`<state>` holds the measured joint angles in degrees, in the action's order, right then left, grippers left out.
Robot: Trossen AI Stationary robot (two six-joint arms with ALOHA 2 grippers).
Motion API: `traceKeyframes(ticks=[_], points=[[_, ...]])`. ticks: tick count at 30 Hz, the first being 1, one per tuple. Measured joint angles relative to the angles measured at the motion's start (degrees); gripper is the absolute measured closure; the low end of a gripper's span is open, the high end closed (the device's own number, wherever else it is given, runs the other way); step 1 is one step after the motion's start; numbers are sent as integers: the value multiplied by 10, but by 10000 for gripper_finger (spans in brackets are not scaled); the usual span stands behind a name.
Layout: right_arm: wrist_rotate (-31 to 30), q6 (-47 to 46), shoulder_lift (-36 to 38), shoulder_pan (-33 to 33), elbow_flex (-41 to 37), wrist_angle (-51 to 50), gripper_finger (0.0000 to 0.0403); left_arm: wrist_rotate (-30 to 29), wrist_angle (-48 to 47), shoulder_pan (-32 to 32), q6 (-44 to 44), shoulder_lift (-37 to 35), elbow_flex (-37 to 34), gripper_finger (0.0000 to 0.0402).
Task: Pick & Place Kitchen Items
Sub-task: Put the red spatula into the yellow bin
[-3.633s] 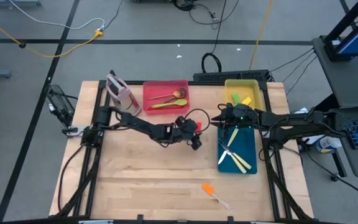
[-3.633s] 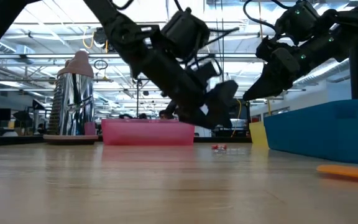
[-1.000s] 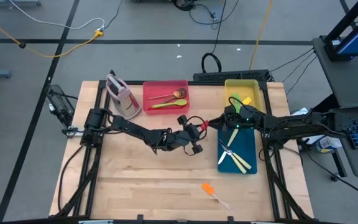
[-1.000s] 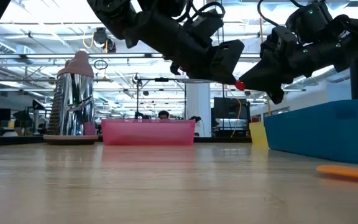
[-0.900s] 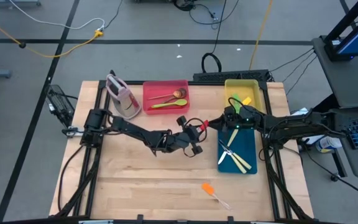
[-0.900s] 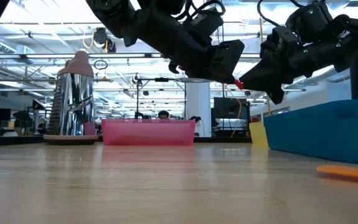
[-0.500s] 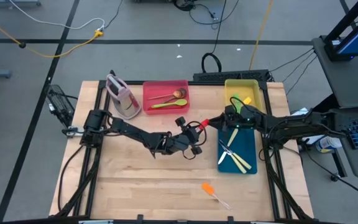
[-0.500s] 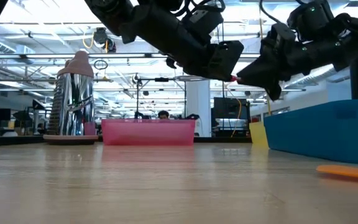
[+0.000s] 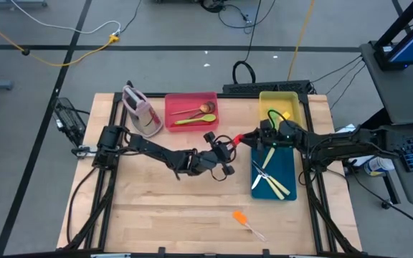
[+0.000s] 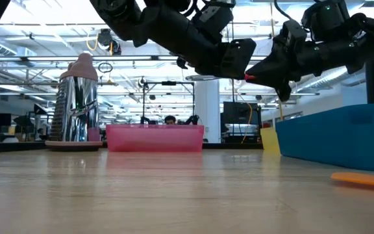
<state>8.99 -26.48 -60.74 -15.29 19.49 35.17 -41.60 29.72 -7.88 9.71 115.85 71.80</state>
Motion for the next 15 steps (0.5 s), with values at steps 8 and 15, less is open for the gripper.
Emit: traceKeyframes(ticks=[8,15], points=[[3,27,-1,4,0,21,326,11,20,10,3,0,0,326],[-1,82,-2,15,0,23,392,6,27,15,3,0,0,338]])
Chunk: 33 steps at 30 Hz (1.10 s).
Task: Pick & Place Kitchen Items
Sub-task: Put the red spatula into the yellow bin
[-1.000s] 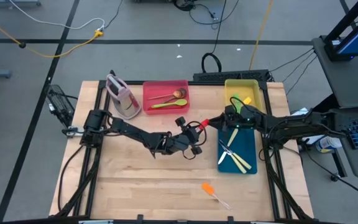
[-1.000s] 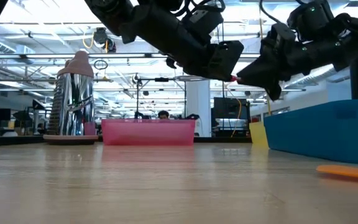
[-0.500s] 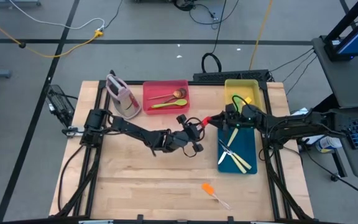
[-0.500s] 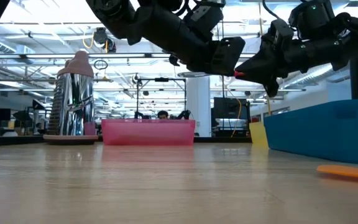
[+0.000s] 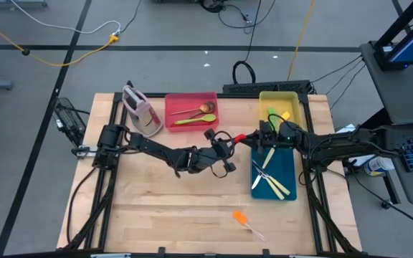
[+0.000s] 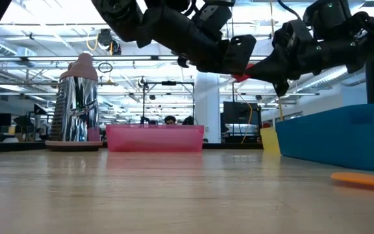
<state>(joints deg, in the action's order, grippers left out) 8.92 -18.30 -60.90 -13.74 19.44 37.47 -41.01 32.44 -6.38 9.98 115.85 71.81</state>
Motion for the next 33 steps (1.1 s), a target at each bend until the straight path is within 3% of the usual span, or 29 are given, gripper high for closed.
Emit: traceKeyframes(ticks=[10,22,27,33], points=[[3,13,-1,1,0,0,396,9,2,0,-10,-1,1,338],[1,46,28,-49,0,-12,397,7,-91,0,-73,-1,1,335],[-2,45,97,-90,1,-78,397,7,-120,0,-90,-1,0,335],[-108,66,202,-147,50,-310,400,7,-119,0,-90,-1,0,335]])
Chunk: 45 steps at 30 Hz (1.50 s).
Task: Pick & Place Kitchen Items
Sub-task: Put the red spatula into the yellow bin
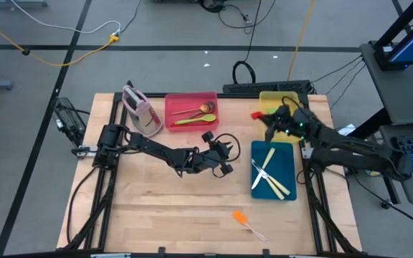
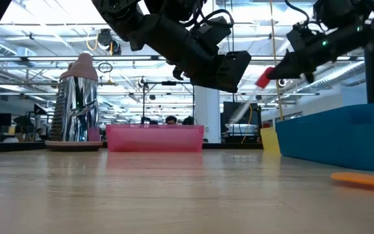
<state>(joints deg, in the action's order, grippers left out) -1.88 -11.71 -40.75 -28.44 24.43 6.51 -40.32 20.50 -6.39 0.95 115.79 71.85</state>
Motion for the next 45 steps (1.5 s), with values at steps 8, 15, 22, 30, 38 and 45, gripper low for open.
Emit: traceKeyframes(ticks=[8,15,22,30,38,45], points=[[-113,23,37,-60,154,-316,400,0,1,0,0,0,0,334],[-116,68,36,-112,216,-380,399,0,1,0,0,0,0,334],[-111,49,16,-150,217,-523,401,0,1,0,-1,0,0,334],[19,79,-31,-155,217,-520,400,0,1,1,-16,0,0,334],[31,79,-101,-159,218,-503,399,0,1,1,-17,0,0,334],[33,80,-175,-166,217,-419,399,0,1,-1,-17,1,0,334]])
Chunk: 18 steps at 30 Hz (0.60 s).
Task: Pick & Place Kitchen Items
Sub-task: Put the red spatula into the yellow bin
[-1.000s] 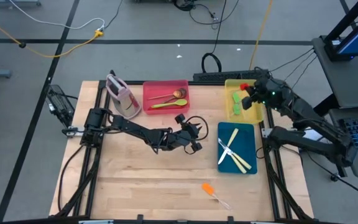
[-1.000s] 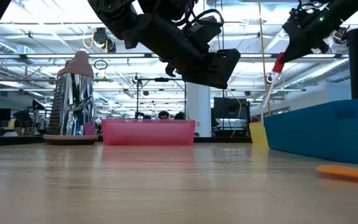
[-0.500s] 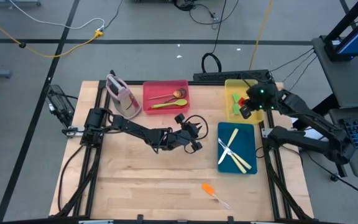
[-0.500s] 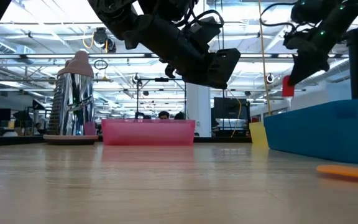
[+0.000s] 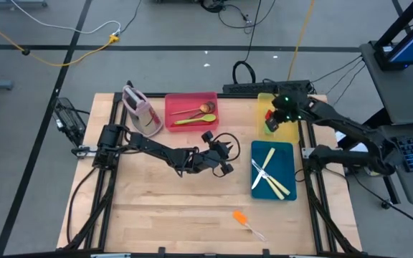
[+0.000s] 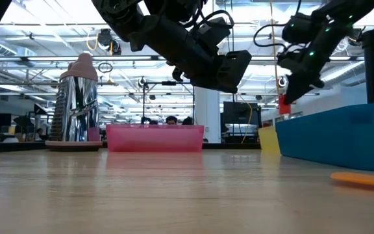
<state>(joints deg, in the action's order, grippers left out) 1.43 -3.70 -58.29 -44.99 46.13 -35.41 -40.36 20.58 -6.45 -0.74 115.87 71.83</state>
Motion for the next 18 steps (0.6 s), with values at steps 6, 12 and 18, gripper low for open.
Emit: traceKeyframes(ticks=[6,12,18], points=[[-1,3,-63,0,0,76,399,0,0,0,-1,0,0,334],[-7,4,-128,-11,0,104,399,0,0,0,-3,0,0,334],[-58,24,-180,-27,-1,157,399,0,-3,0,-3,0,0,334]])
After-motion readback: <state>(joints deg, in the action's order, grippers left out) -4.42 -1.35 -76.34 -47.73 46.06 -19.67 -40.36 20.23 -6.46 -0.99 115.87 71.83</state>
